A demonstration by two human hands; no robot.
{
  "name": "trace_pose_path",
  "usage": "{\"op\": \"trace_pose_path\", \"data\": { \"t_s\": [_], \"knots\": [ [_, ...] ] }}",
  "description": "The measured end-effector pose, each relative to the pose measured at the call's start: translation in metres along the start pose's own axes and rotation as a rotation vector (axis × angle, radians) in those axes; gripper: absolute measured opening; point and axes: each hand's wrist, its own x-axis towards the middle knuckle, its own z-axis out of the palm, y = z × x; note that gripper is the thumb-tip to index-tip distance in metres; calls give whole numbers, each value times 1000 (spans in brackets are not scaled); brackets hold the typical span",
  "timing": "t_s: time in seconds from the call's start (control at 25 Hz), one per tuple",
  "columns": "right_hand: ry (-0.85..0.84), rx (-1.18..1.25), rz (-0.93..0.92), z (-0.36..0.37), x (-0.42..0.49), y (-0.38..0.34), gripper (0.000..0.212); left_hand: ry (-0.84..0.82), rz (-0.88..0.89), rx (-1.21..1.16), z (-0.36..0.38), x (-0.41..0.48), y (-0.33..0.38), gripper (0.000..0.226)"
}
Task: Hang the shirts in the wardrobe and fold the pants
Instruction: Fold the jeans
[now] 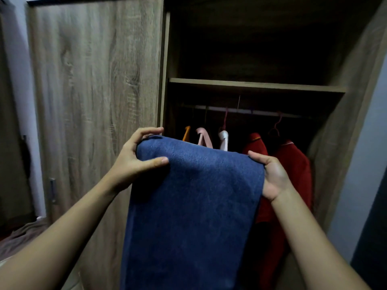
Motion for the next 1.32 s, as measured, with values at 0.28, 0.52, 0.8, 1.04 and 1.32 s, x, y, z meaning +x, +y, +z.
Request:
{"op": "trace_pose_path", "data": {
  "t_s": [0.28,0.52,0.8,1.04,1.32],
  "knots": [
    [-15,-91,30,8,-10,-12,34,-46,37,146,6,6,0,81],
    [-94,-131,15,-5,-21,-14,57,-151,135,202,3,19,16,52],
    [-74,-46,8,-9,-24,-6,50,-91,31,151,16,28,26,52],
    [54,-496,-266,-17,-29,24,94,200,-152,0,36,41,32,53],
    [602,-829,-805,-21,-6,53,67,138,-283,-164,33,51,54,22]
  ]
}}
